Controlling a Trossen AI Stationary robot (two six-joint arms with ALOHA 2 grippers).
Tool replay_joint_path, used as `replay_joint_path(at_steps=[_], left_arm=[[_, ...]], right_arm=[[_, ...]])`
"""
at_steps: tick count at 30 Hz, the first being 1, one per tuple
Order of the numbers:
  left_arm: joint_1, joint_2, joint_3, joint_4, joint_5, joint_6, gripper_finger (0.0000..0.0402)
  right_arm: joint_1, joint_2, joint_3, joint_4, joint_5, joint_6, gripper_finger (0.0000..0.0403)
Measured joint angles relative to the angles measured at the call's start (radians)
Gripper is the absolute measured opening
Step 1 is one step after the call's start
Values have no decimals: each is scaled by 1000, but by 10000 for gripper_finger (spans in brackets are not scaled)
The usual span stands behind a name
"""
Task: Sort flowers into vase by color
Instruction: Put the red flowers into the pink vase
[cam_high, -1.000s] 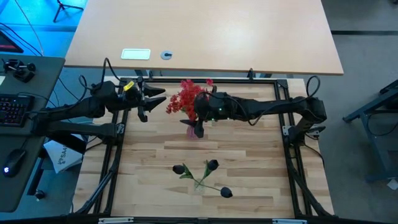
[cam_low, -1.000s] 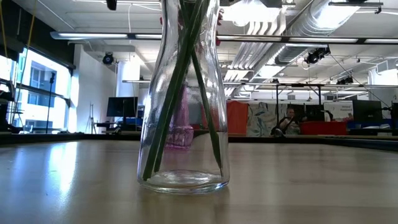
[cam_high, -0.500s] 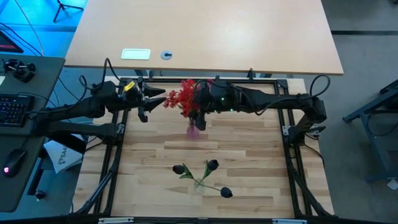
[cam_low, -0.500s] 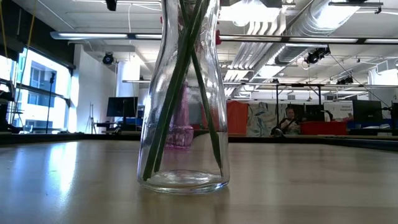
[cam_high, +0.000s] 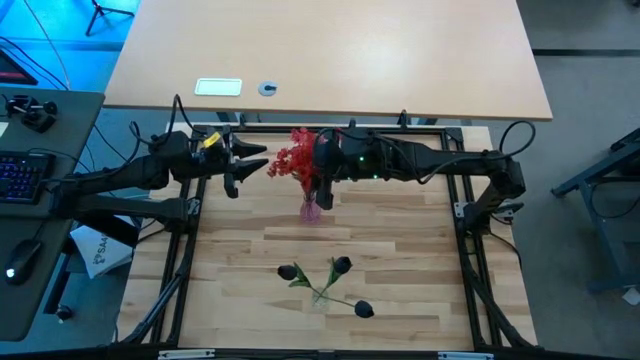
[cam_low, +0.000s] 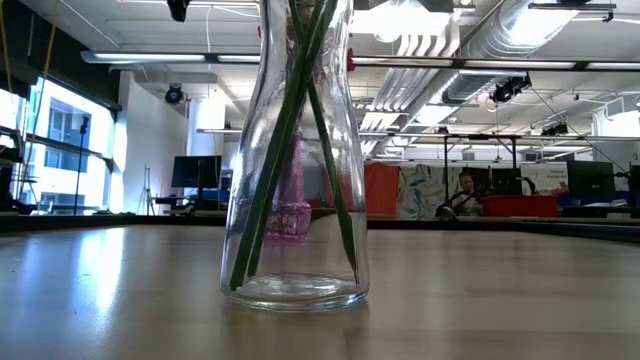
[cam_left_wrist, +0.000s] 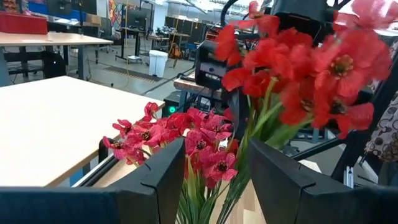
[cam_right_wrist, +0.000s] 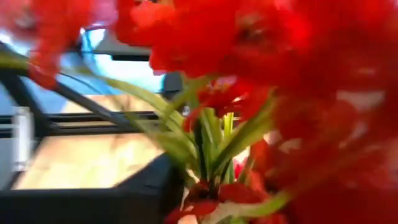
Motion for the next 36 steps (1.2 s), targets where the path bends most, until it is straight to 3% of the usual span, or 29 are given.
replay_joint_path(at_steps=[4, 5, 15, 36], left_arm=[[0, 0, 0, -2, 0, 0, 160], [0, 0, 0, -2, -1, 0, 160], [0, 0, 0, -2, -19, 19, 160], [0, -16, 0, -18, -19, 27, 160]], right_arm=[[20, 0, 0, 3, 100, -82, 34], [20, 0, 0, 3, 102, -93, 19], [-14, 76, -1, -13, 118, 54, 5], [-3, 176, -2, -45, 119, 96, 1]])
